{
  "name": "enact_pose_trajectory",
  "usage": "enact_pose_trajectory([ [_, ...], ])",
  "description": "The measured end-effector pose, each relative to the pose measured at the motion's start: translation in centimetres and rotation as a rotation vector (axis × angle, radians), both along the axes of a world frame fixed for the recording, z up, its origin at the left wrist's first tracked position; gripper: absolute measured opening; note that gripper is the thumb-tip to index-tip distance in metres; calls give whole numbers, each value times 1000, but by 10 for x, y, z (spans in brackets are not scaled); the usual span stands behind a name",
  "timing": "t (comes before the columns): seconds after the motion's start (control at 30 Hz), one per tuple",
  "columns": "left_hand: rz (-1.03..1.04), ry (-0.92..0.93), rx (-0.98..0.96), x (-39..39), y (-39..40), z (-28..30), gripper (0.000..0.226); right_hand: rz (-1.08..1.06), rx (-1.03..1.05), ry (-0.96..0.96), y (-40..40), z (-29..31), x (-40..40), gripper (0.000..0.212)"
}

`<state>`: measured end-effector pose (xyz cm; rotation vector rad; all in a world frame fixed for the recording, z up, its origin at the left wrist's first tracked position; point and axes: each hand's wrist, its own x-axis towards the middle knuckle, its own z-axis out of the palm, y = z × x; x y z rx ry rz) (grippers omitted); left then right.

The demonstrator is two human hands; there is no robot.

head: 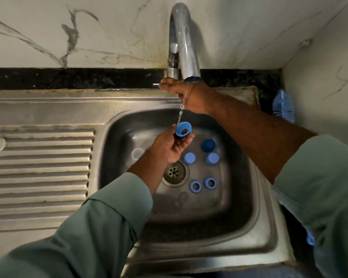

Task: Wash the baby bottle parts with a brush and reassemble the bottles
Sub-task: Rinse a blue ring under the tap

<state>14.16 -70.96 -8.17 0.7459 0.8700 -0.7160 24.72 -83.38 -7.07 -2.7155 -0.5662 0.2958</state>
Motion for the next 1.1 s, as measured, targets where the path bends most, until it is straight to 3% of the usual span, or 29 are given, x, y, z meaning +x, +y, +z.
enact_pose_trajectory([
  [0.17, 39, -64, -76, 8, 2, 2, 26, -3, 4, 15, 1, 0, 1, 83],
  [0.3, 10, -155, -21, 11, 7, -2, 17, -11, 31, 9, 2, -2, 2, 87],
  [0.43, 24, -153, 20, 6, 16, -5, 20, -36, 71, 23, 2, -4, 1, 94],
  [0.53, 26, -129, 40, 0, 22, -8, 32, -33, 86, 30, 2, -4, 0, 82],
  [0.73, 5, -105, 97, 0, 19, -6, 45, -28, 90, 14, 4, -3, 0, 82],
  [0.9, -35, -58, 26, 5, 8, -6, 36, -6, 94, 36, 3, -5, 0, 79],
  [1.1, -59, -86, -62, 10, -6, -9, 32, 30, 138, 4, 2, 0, -3, 61],
])
